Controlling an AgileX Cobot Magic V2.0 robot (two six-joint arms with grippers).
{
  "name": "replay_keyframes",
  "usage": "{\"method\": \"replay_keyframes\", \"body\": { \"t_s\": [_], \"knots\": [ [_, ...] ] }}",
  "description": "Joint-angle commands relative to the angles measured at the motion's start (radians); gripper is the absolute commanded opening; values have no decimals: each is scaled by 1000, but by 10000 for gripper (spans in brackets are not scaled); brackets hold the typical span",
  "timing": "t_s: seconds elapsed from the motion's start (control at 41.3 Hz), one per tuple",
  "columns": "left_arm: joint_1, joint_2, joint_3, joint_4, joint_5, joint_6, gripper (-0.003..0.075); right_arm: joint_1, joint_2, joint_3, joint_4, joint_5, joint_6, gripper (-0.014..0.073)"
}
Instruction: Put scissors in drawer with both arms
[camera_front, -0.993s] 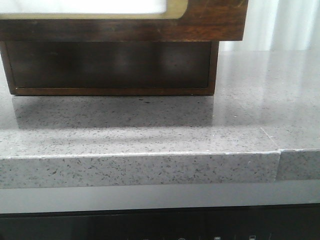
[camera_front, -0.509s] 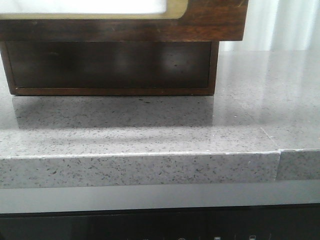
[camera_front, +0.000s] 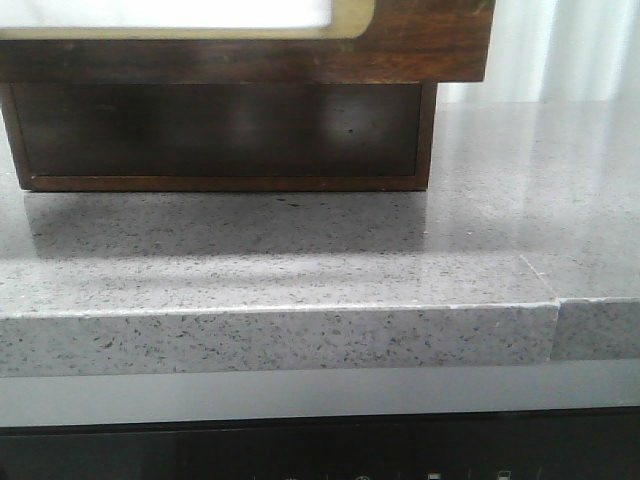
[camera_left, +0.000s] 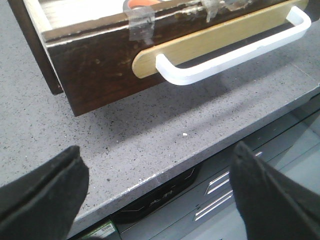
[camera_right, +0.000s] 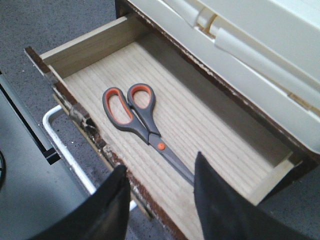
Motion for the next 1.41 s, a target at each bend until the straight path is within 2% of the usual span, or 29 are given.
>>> {"method": "replay_keyframes", "body": {
  "t_s": [0.0, 0.194, 0.557, 0.703, 1.042, 1.139, 1.381],
  "knots": [
    [-8, 7, -35, -16, -78, -8, 564, -5, -111, 77, 0, -105, 12, 342],
    [-8, 7, -35, -16, -78, -8, 564, -5, -279, 268, -1, -167, 37, 342],
    [-8, 7, -35, -16, -82, -8, 564, -5, -528, 550, -2, -170, 38, 342],
    [-8, 7, -35, -16, -82, -8, 564, -5, -580, 612, -2, -173, 38, 342],
    [-8, 7, -35, -16, -82, -8, 556, -5, -588, 623, -2, -183, 38, 335],
    [-8, 7, -35, -16, -82, -8, 497, -5, -588, 623, -2, -186, 38, 255],
    [-8, 7, -35, -16, -82, -8, 225, -5, -588, 623, -1, -193, 38, -45]
  ]
}}
